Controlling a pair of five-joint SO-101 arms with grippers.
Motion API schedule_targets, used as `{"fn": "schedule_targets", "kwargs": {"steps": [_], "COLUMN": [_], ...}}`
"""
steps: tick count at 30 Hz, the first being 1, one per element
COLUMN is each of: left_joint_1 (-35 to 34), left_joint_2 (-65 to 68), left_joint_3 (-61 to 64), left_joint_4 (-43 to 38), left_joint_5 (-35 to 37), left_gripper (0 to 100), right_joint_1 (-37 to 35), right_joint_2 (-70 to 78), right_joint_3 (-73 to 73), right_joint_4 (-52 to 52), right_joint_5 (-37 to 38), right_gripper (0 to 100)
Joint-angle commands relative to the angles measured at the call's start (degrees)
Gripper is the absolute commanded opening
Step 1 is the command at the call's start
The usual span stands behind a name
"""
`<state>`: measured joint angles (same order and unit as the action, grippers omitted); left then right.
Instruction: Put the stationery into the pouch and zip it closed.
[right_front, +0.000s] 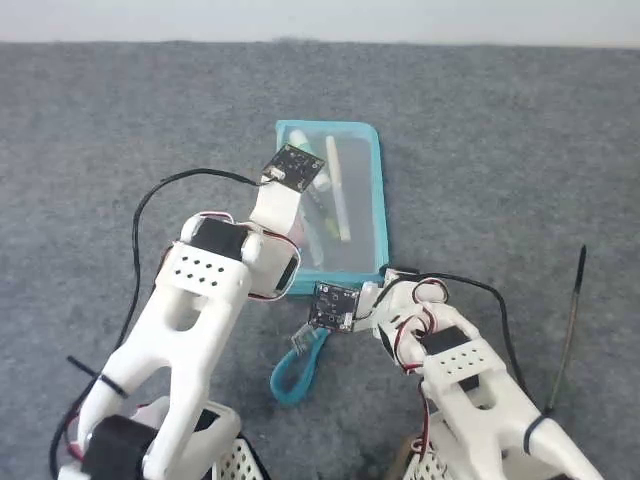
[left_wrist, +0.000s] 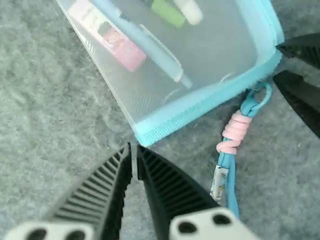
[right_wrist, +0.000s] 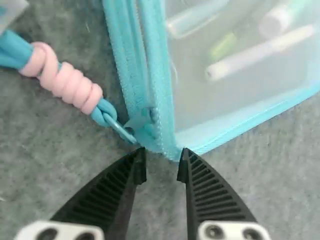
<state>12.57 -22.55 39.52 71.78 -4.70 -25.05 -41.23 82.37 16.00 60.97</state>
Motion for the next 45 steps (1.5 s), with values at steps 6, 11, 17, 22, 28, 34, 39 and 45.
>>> {"fn": "schedule_targets", "kwargs": {"steps": [6, 11, 17, 22, 28, 34, 39, 45], "left_joint_1": [-0.6, -0.7, -0.7, -0.6, -0.7, -0.7, -1.8, -7.0], "left_joint_2": [-3.0, -3.0, -3.0, -3.0, -2.9, -2.9, -2.8, -2.8], "left_joint_3": [1.3, 5.9, 8.8, 10.3, 12.4, 14.9, 16.5, 18.7], "left_joint_4": [-6.5, -11.6, -12.0, -12.0, -16.3, -20.5, -24.4, -26.4], "left_joint_5": [-0.6, -0.7, -2.9, -5.5, -5.4, -5.7, -6.5, -10.5], "left_gripper": [1, 3, 15, 18, 18, 18, 18, 18], "right_joint_1": [1.7, 3.7, 4.2, 4.1, 4.1, 2.9, 2.9, 2.7], "right_joint_2": [-17.9, -26.7, -32.5, -32.6, -32.6, -32.6, -31.9, -27.7], "right_joint_3": [-4.6, -8.1, -8.4, -7.5, -1.3, -4.0, -3.7, -3.7], "right_joint_4": [14.5, 29.8, 42.2, 47.1, 42.6, 49.8, 49.4, 47.5], "right_joint_5": [-5.4, -15.8, -23.2, -23.6, -22.3, -27.8, -28.2, -28.1], "right_gripper": [10.8, 10.8, 10.8, 13.9, 29.9, 29.9, 29.9, 29.9]}}
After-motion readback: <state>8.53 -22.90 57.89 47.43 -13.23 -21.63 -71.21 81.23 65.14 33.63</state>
